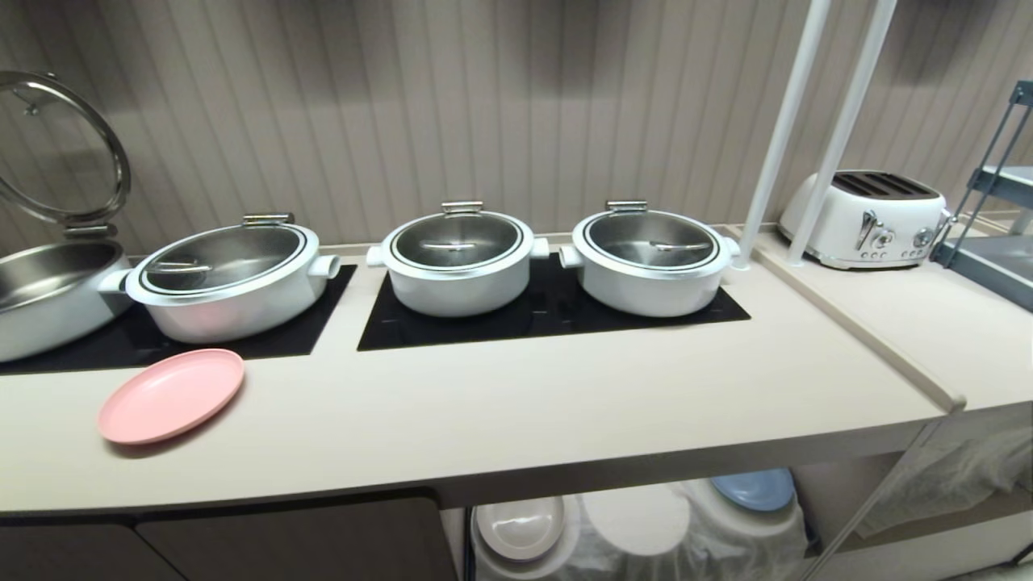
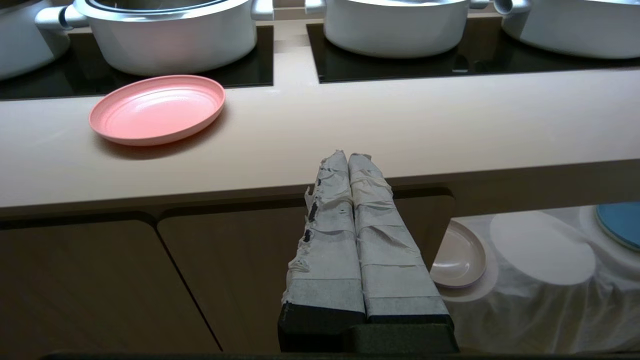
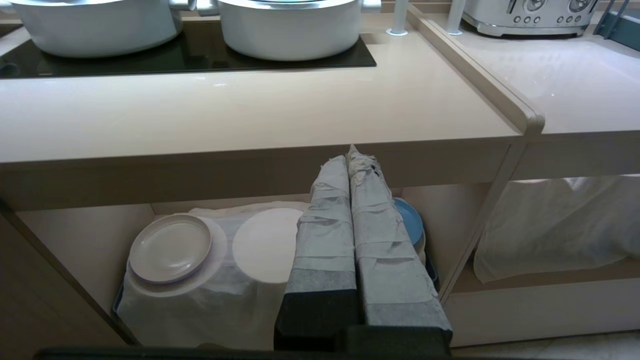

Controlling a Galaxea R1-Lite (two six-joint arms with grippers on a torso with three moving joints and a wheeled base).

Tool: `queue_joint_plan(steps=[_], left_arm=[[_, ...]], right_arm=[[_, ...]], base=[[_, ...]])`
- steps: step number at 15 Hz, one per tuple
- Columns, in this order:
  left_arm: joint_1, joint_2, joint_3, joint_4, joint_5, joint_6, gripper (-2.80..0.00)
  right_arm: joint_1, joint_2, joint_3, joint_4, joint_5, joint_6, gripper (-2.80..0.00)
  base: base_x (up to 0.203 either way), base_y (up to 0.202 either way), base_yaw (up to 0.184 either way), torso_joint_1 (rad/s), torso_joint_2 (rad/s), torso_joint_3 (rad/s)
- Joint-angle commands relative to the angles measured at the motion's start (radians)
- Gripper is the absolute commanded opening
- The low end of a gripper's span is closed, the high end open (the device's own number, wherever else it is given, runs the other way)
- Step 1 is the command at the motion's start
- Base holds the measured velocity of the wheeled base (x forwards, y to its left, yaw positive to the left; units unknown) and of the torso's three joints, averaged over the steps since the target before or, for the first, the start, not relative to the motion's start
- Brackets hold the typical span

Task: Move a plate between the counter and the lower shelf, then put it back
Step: Pick up the plate

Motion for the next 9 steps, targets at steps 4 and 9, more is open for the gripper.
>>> queue_joint_plan(steps=[4,9], left_arm=[[0.0,0.002,0.0,0.0,0.0,-0.002,-2.8],[0.0,0.002,0.0,0.0,0.0,-0.002,-2.8]], right_arm=[[0.0,0.0,0.0,0.0,0.0,-0.001,-2.8],[0.0,0.0,0.0,0.0,0.0,-0.001,-2.8]], base=[[0.0,0.197,-0.001,0.005,0.0,0.002],[0.0,0.194,-0.001,0.0,0.0,0.001]])
